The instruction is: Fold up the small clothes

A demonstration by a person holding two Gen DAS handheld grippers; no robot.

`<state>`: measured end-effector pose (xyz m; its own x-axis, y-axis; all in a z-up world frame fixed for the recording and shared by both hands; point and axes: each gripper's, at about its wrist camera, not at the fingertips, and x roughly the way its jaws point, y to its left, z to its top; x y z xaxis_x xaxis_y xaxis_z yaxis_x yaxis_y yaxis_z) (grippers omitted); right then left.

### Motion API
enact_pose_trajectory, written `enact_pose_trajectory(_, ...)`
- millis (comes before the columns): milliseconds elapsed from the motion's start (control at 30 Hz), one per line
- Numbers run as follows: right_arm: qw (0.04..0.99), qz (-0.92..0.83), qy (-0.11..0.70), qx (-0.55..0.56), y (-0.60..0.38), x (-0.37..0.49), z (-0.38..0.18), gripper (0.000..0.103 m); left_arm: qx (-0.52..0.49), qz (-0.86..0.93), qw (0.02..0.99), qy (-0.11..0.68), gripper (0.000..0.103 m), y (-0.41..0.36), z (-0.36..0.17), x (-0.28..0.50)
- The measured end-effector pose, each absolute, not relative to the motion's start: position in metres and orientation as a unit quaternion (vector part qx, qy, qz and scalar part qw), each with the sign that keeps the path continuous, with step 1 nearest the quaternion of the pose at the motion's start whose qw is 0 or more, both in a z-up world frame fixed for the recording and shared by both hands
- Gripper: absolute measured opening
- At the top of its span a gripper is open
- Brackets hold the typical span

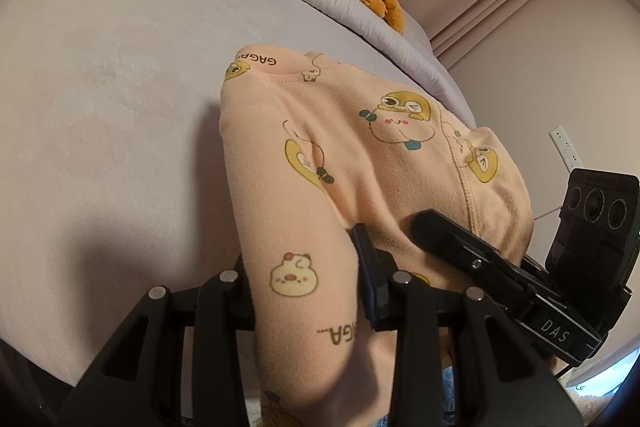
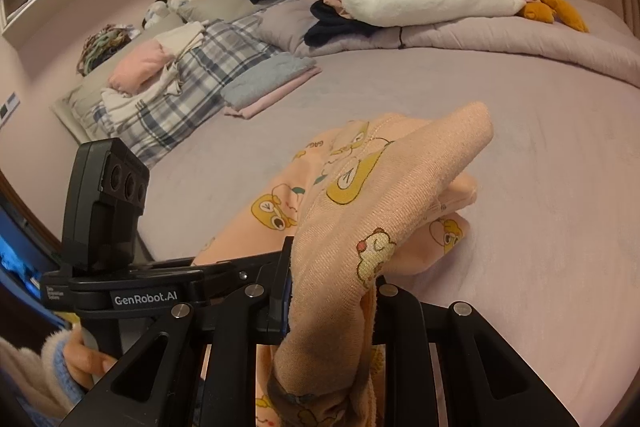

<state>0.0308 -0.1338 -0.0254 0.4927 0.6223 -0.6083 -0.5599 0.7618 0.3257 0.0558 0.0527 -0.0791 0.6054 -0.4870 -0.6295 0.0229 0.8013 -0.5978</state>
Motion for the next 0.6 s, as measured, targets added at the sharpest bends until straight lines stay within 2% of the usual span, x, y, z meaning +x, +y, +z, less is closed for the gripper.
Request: enact_pose_trajectory(600,0.868,0.352,0.349,0.018,-0.115,0.043,-0.013,0.024,-0.276,-0.138,0.866,0.393,0.035,0.069,-0.068,0.050)
